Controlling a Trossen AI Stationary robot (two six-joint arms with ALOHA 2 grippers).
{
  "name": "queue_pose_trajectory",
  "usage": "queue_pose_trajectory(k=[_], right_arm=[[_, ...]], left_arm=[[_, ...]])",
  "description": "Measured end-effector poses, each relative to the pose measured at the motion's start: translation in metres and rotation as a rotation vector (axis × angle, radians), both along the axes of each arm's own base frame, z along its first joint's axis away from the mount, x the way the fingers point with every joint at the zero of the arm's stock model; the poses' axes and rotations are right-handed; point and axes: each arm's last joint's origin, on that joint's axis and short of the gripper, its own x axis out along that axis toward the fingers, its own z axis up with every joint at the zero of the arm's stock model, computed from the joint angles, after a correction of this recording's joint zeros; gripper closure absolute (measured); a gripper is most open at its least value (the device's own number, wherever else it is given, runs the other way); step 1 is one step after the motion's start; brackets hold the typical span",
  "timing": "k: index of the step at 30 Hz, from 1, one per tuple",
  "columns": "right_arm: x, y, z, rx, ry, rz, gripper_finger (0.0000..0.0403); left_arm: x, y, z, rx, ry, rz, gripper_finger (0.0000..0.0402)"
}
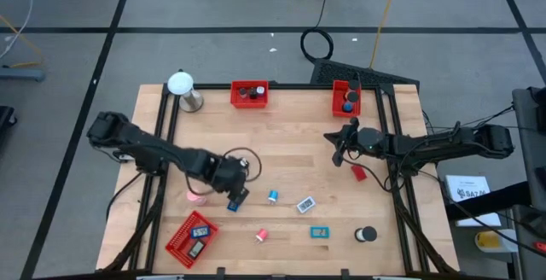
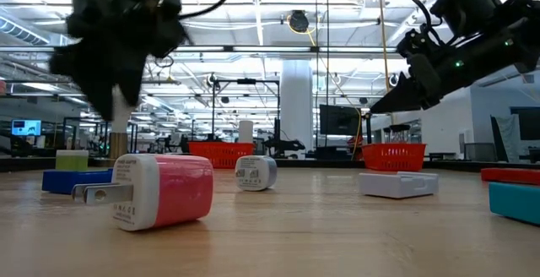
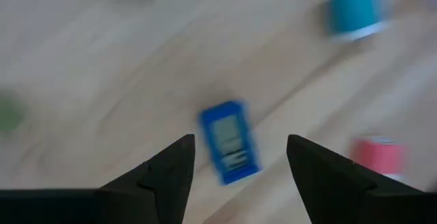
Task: Pick & Place Office items
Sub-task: Put the dark blue timer into the bottom red basket
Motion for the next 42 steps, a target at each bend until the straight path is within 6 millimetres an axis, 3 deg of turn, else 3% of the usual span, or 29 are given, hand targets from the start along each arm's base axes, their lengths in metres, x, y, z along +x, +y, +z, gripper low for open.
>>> queue_pose_trajectory(k=[8,12,16,31,38,42], right_arm=[[0.002,0.000,0.004,-0.012,-0.043,0.024,0.0403],[0.002,0.000,0.004,-0.012,-0.042,0.025,0.0403],[0.002,0.001,0.004,-0.011,-0.043,0.026,0.0403],[0.002,0.000,0.004,-0.014,-0.043,0.024,0.0403],[0.002,0.000,0.004,-0.016,-0.041,0.024,0.0403],[0.002,0.000,0.004,-0.016,-0.041,0.024,0.0403]], left_arm=[[0.003,-0.029,-0.020,-0.049,0.052,0.093,0.0125],[0.007,-0.033,-0.026,-0.045,0.044,0.114,0.0094],[0.009,-0.033,-0.034,-0.032,0.067,0.149,0.0087],[0.014,-0.034,-0.060,0.014,0.143,0.184,0.0197],[0.011,-0.031,-0.058,0.035,0.177,0.205,0.0258],[0.013,-0.027,-0.053,0.074,0.199,0.171,0.0262]])
